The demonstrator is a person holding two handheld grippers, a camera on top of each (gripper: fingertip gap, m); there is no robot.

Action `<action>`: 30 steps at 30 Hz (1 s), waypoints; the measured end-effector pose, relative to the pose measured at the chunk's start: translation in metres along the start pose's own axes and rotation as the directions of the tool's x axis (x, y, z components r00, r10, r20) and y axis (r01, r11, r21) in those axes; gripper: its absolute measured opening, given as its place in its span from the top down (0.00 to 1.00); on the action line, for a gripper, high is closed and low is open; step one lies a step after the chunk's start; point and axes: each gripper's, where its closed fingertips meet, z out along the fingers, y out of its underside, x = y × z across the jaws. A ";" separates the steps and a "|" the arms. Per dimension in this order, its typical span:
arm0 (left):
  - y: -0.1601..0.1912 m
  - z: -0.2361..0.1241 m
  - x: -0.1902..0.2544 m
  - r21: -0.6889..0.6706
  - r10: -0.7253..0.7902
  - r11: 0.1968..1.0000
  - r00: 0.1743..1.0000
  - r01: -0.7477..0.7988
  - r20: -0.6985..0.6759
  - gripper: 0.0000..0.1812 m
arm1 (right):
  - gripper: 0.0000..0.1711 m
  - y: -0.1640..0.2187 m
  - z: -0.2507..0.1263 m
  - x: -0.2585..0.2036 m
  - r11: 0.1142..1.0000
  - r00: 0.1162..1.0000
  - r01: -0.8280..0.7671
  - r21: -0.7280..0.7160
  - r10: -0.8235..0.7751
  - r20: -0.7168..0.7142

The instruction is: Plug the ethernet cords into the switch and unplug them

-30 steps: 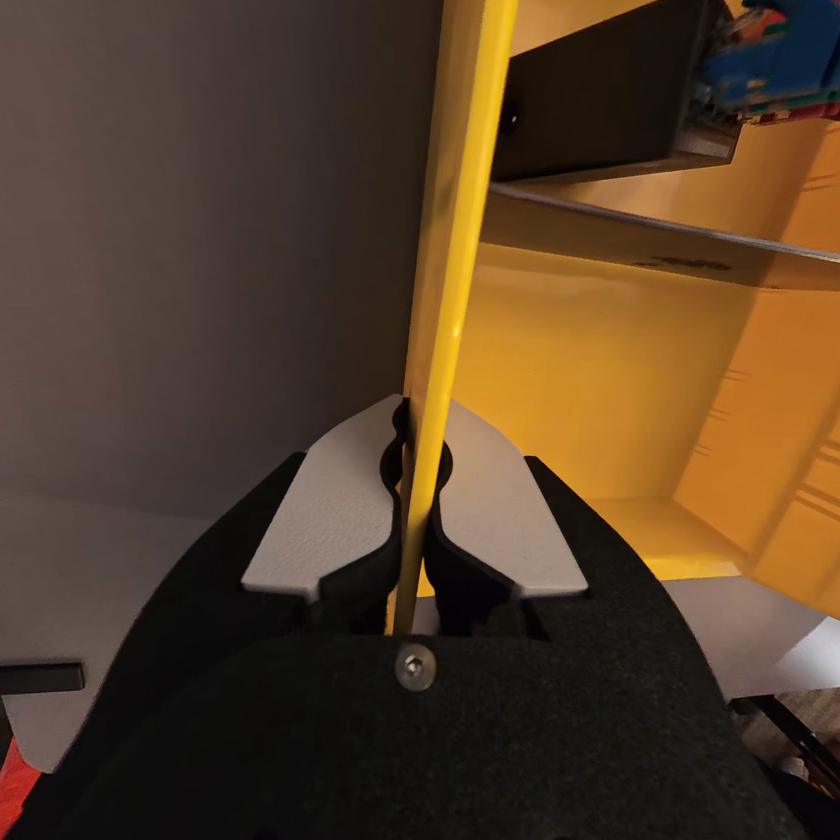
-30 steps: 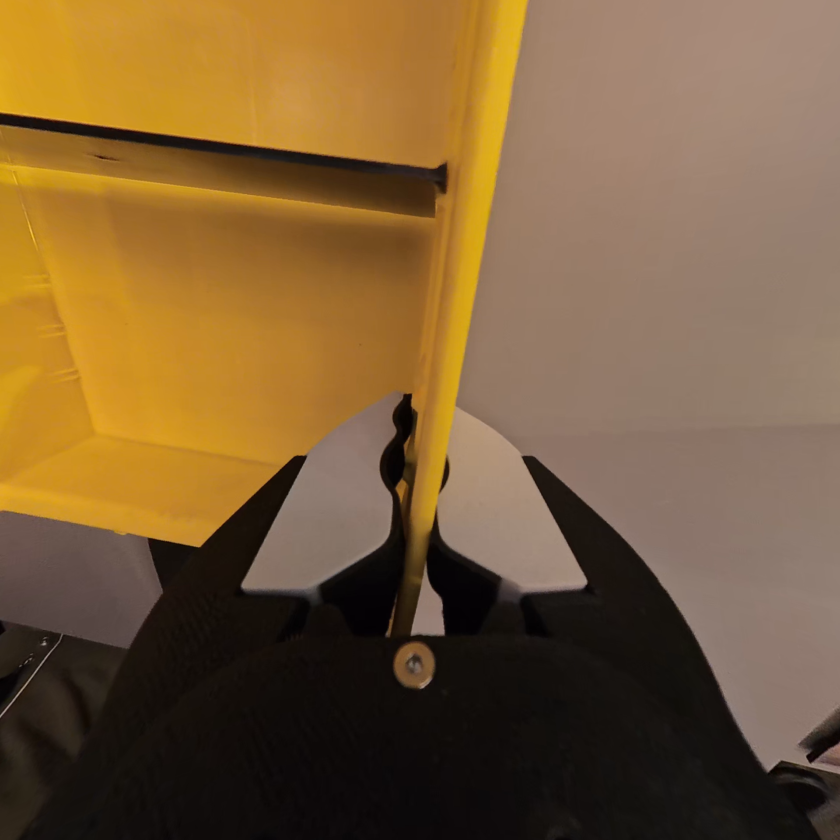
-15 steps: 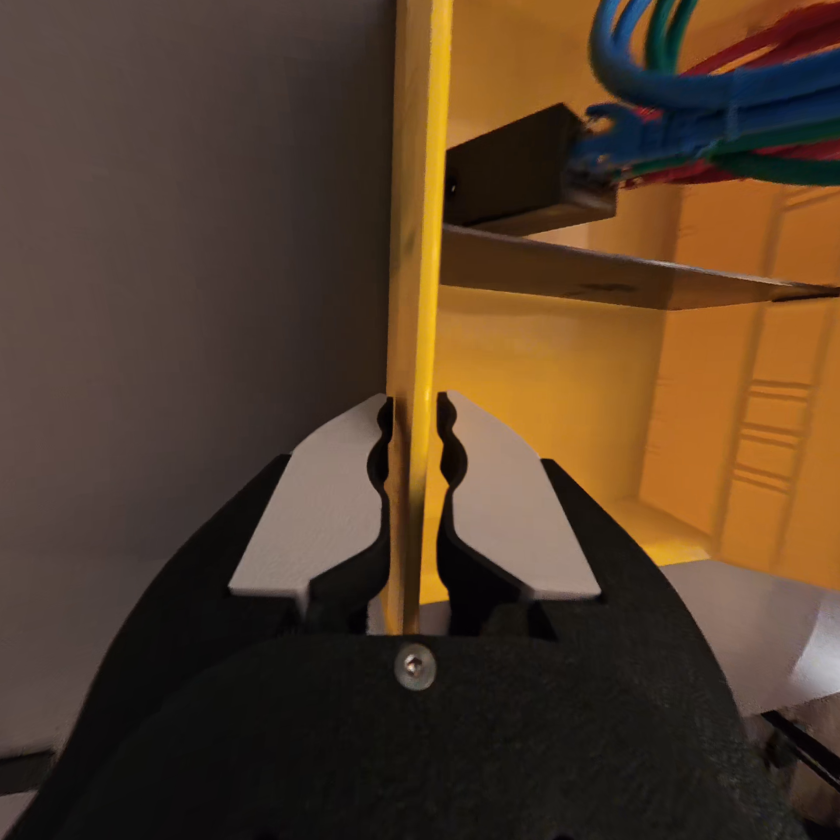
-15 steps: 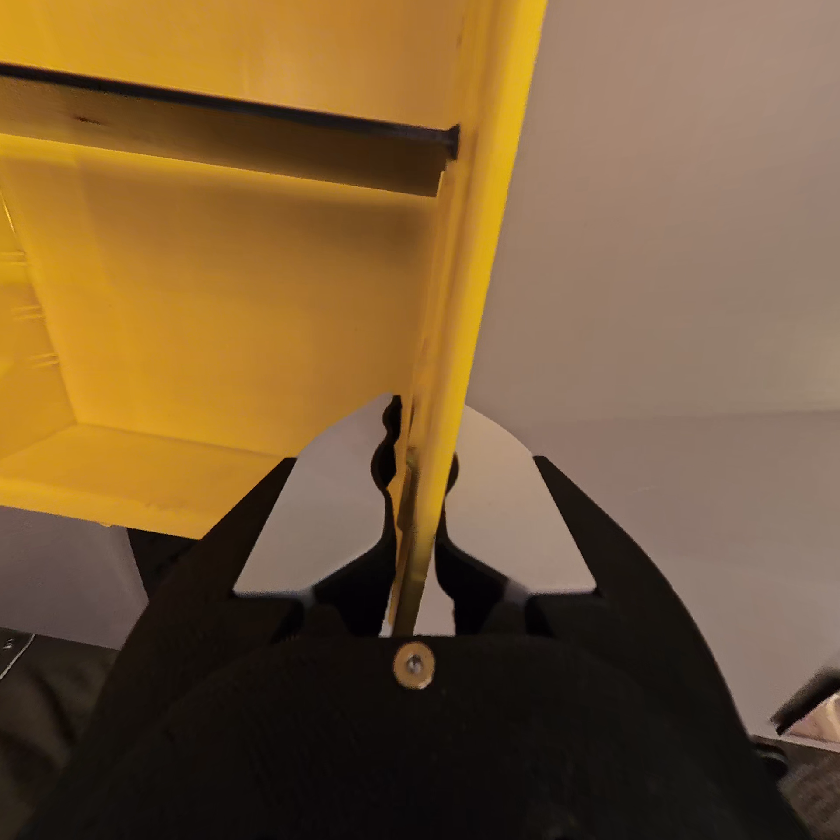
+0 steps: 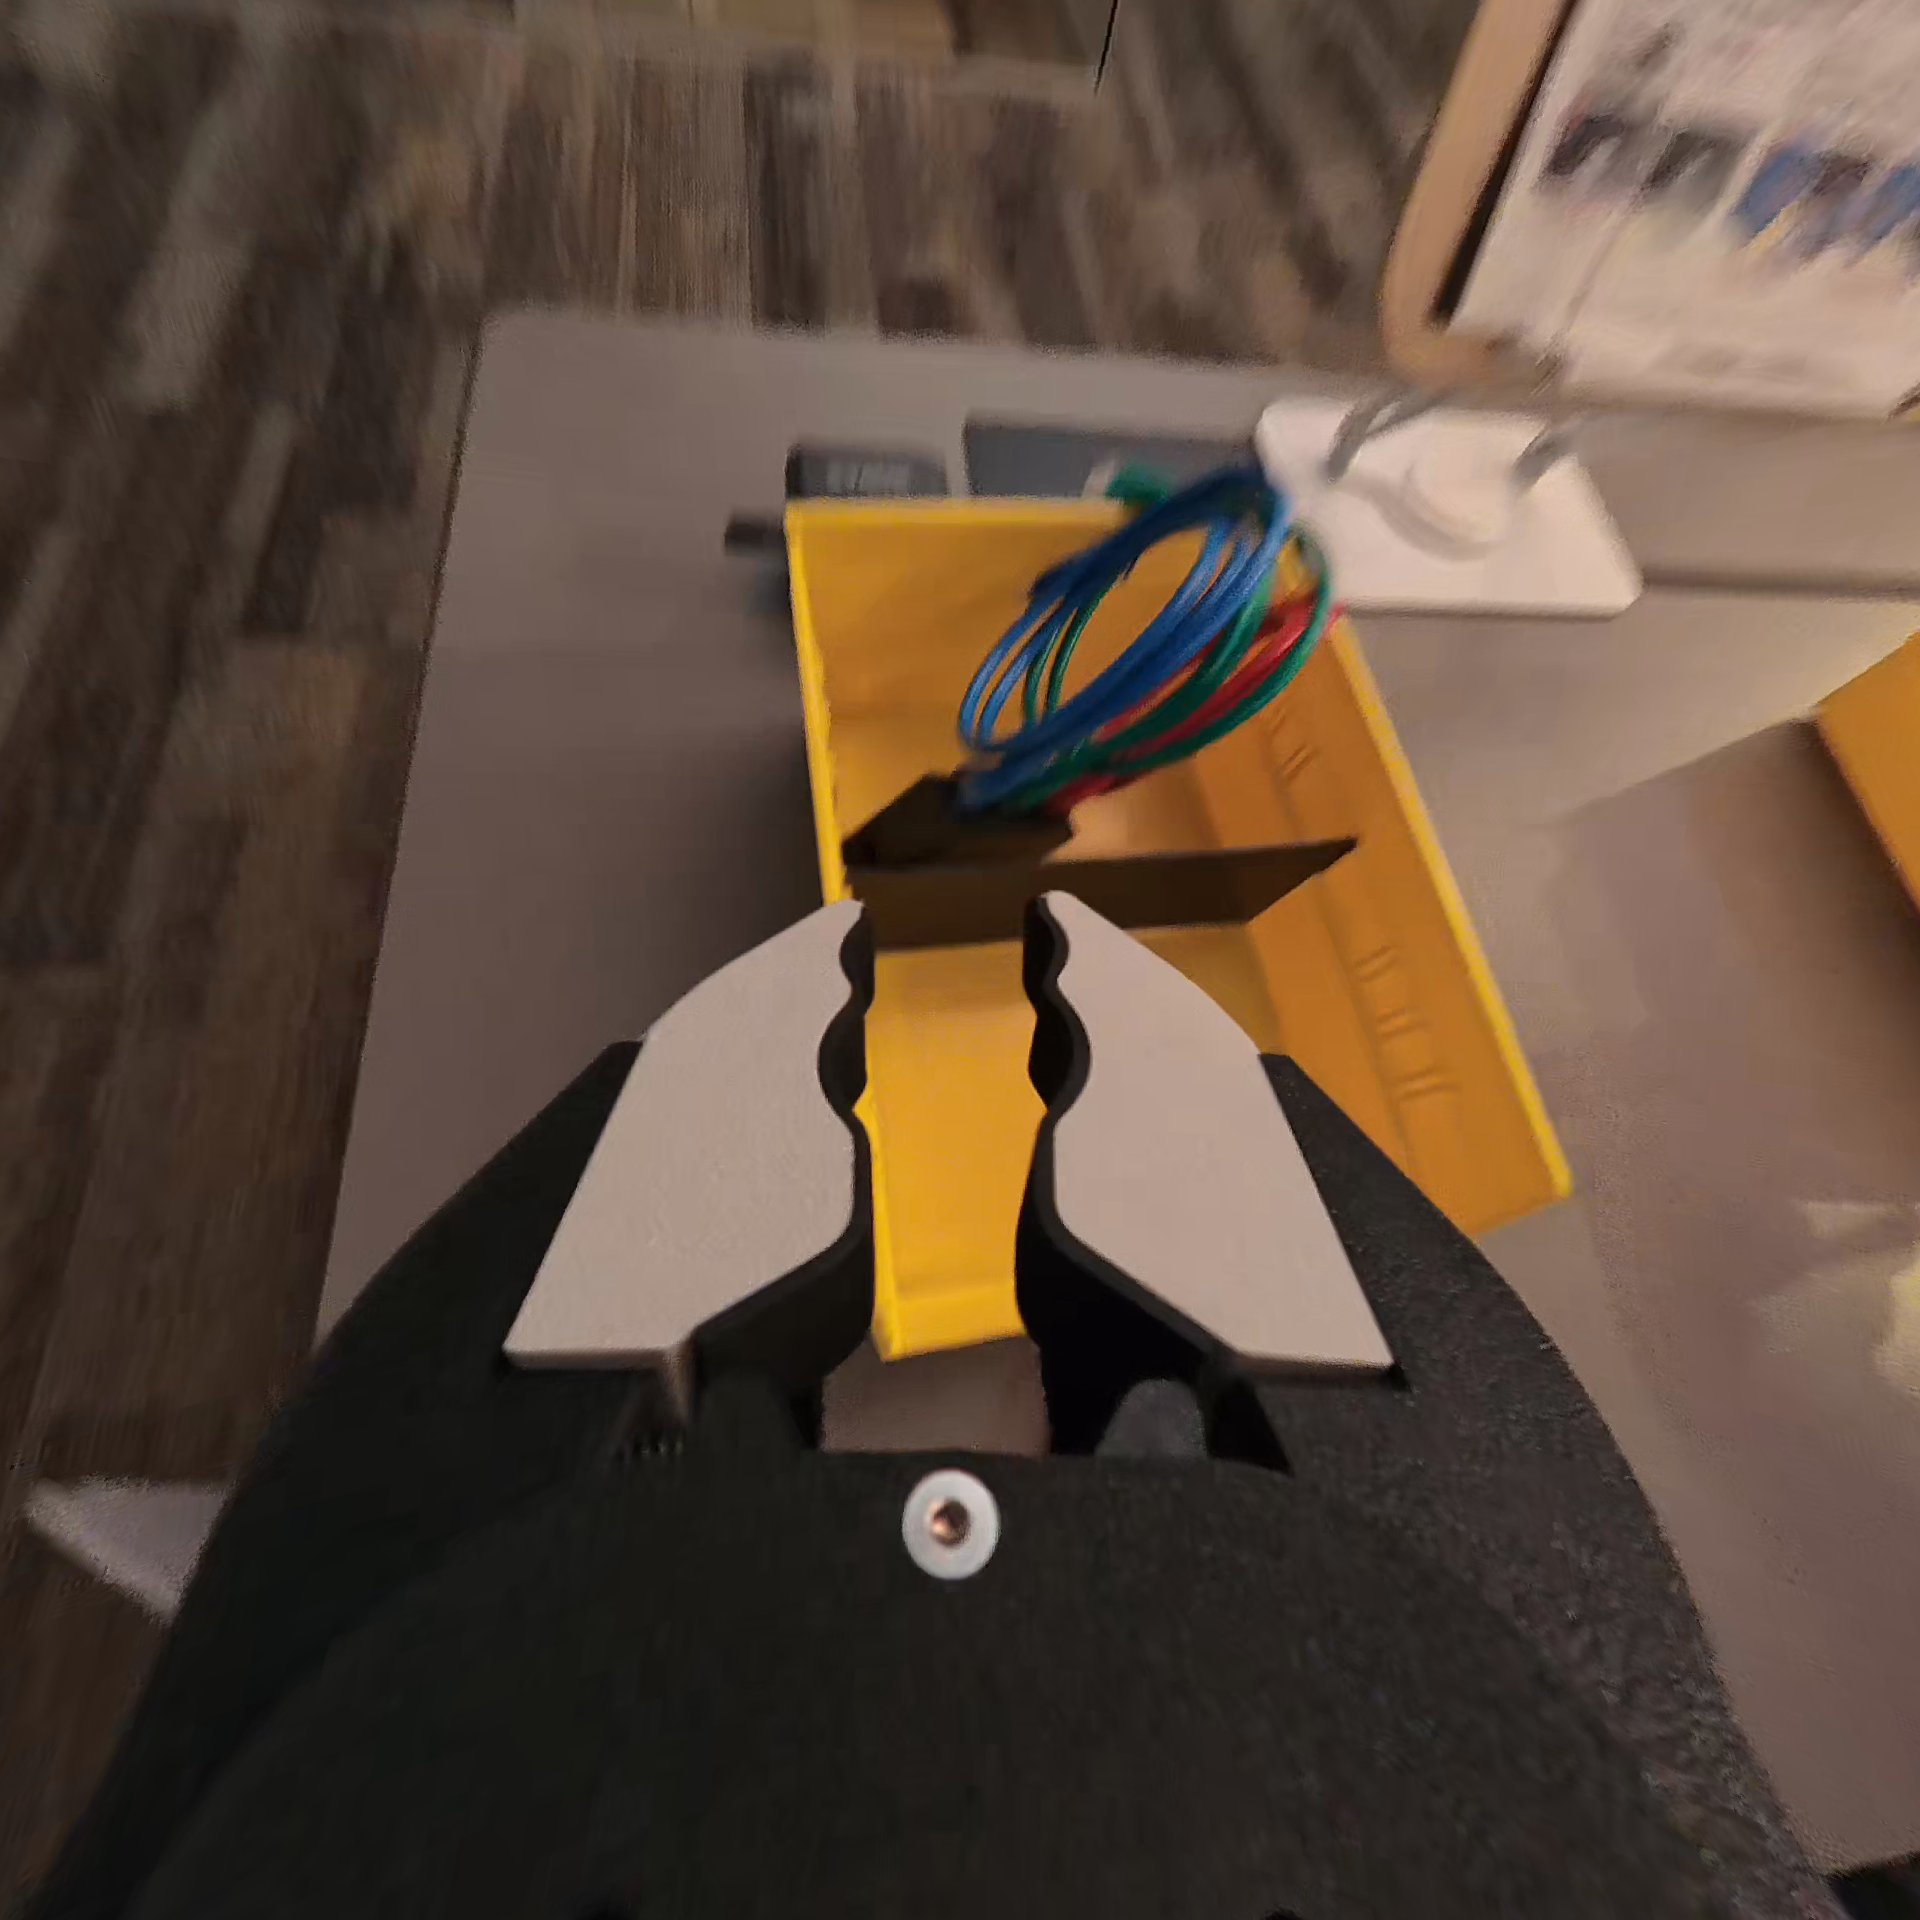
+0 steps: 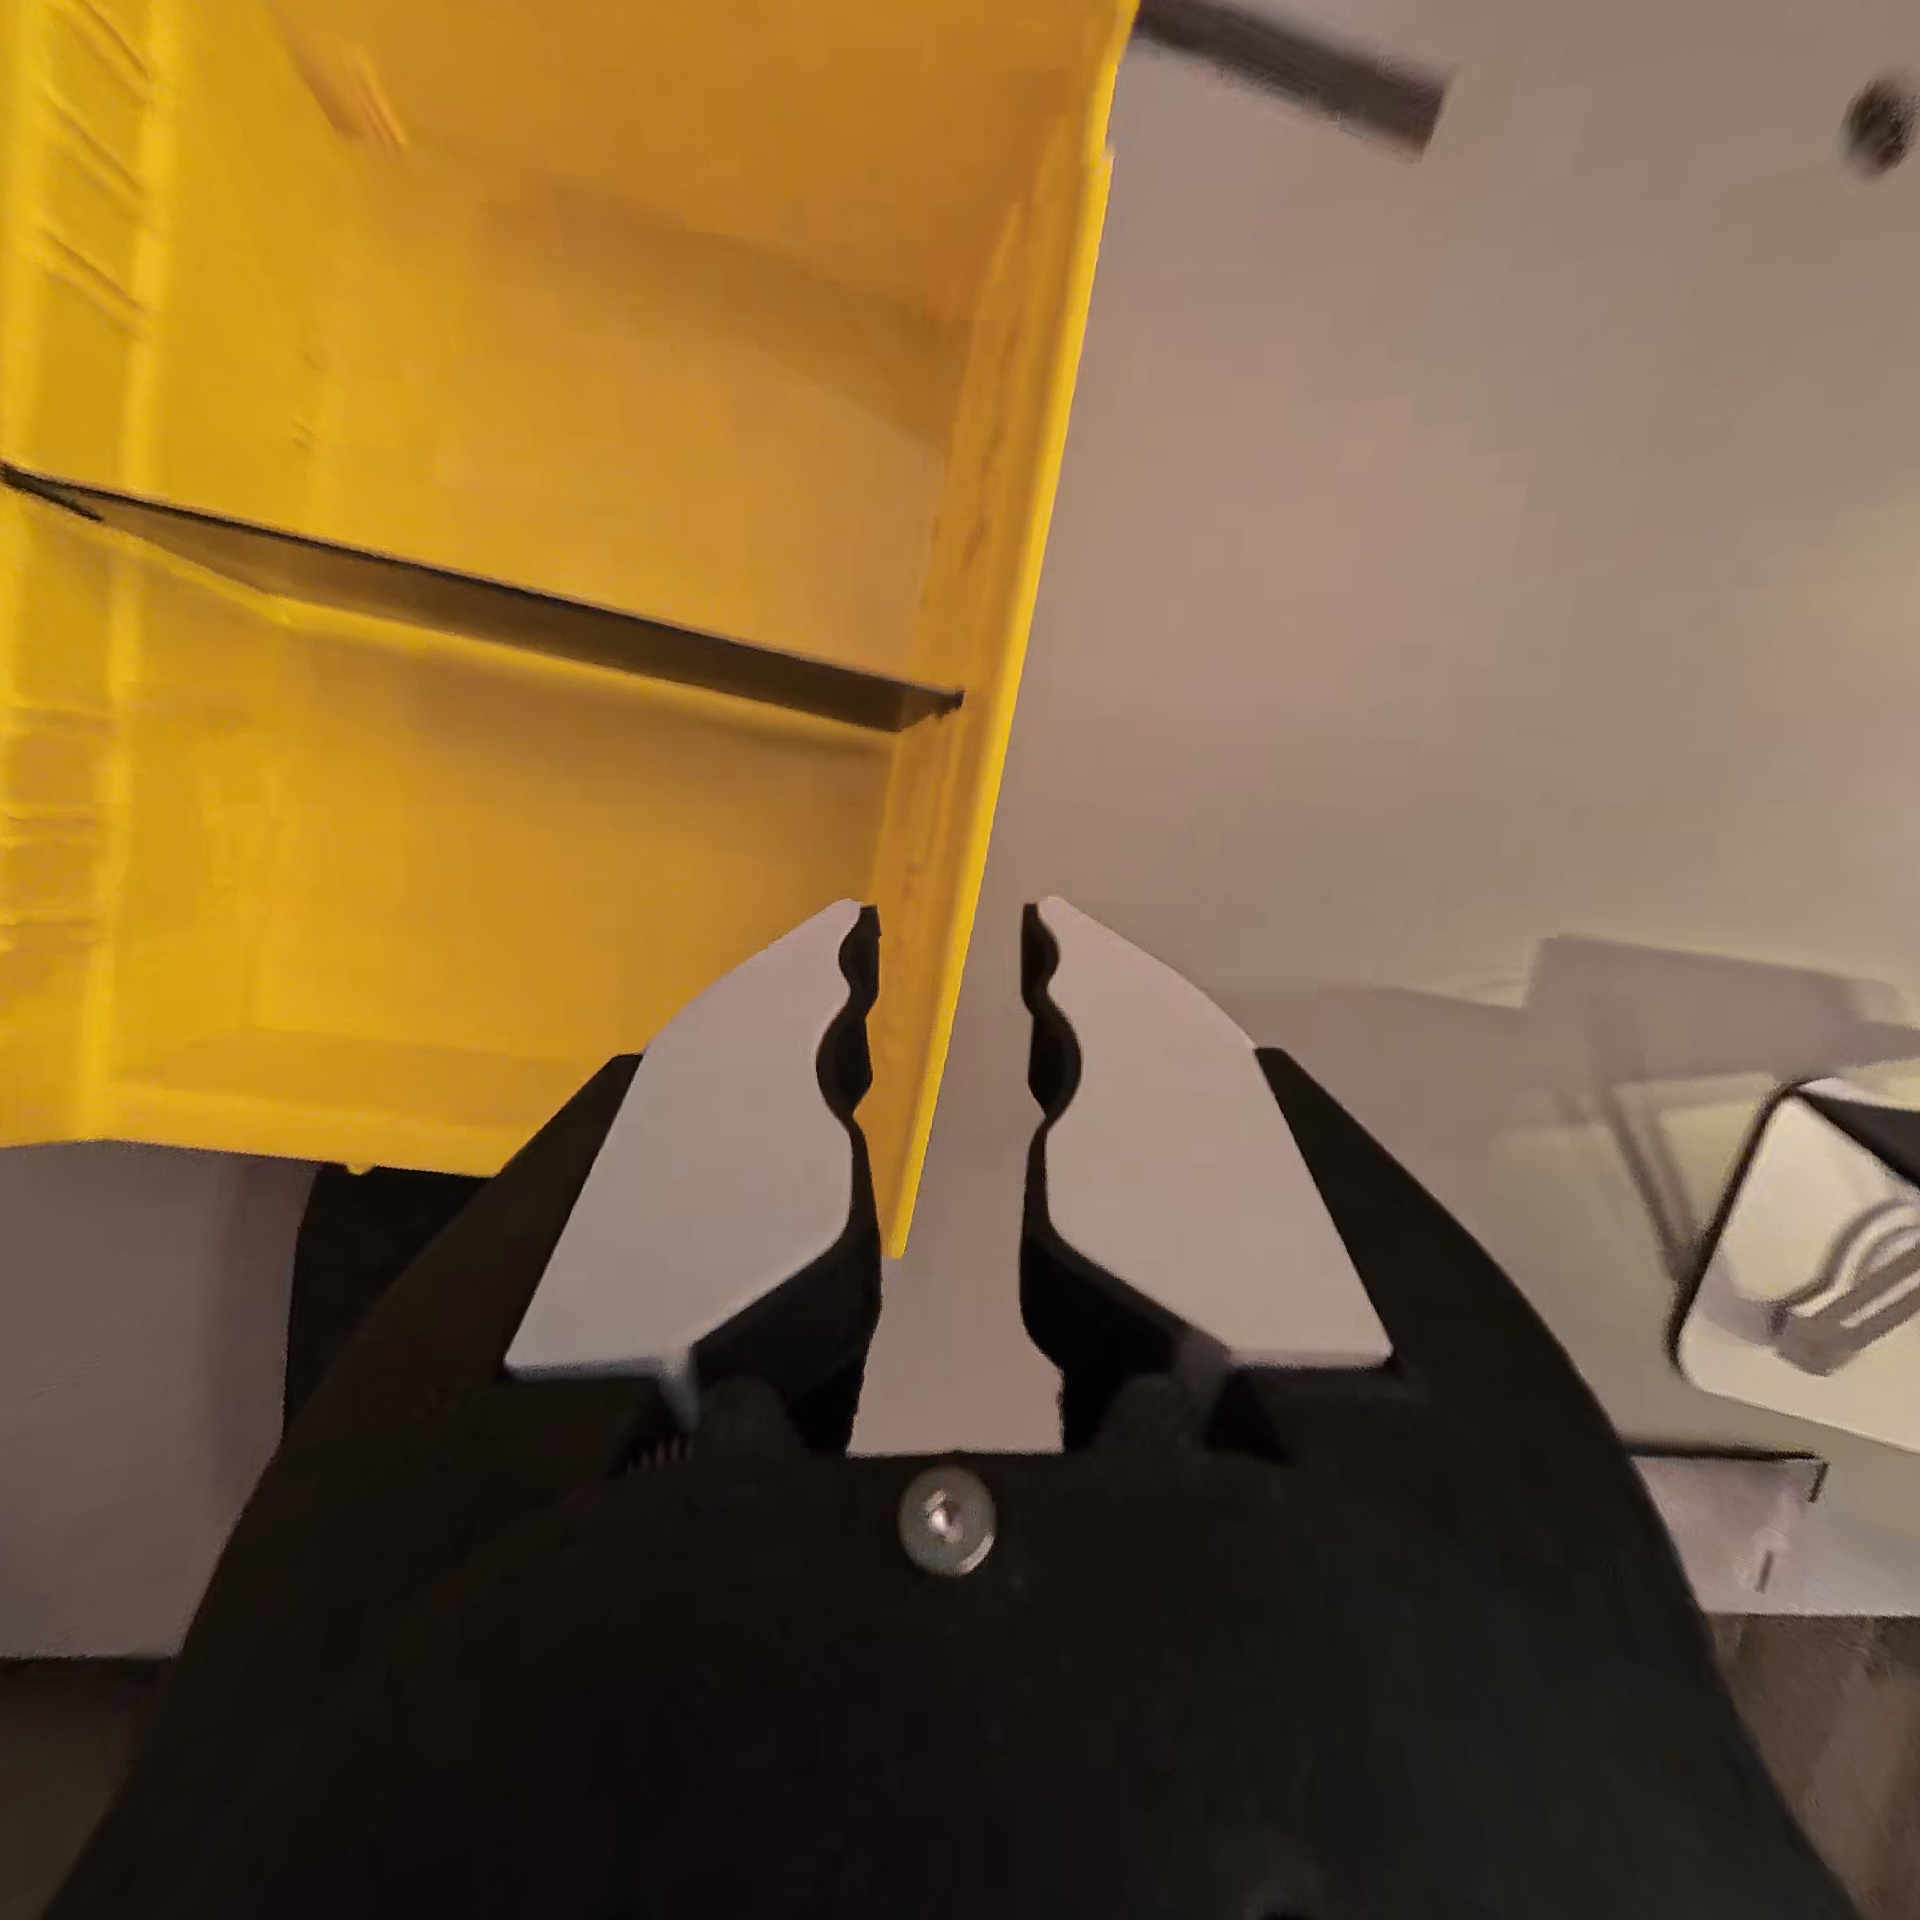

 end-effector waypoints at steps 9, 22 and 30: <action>-0.088 -0.077 0.070 0.496 0.231 0.845 0.973 -0.199 -0.004 0.83 | 0.75 -0.086 -0.117 -0.026 0.875 0.988 0.135 0.465 -0.082 -0.132; -0.129 -0.084 0.184 0.765 0.470 0.630 0.850 -0.135 -0.237 0.72 | 0.54 -0.137 -0.231 -0.143 0.240 0.943 0.213 0.947 -0.304 -0.135; -0.136 -0.071 0.217 0.787 0.562 0.573 0.808 -0.228 -0.176 0.73 | 0.77 -0.145 -0.274 -0.178 -0.149 0.925 0.167 0.975 -0.318 -0.207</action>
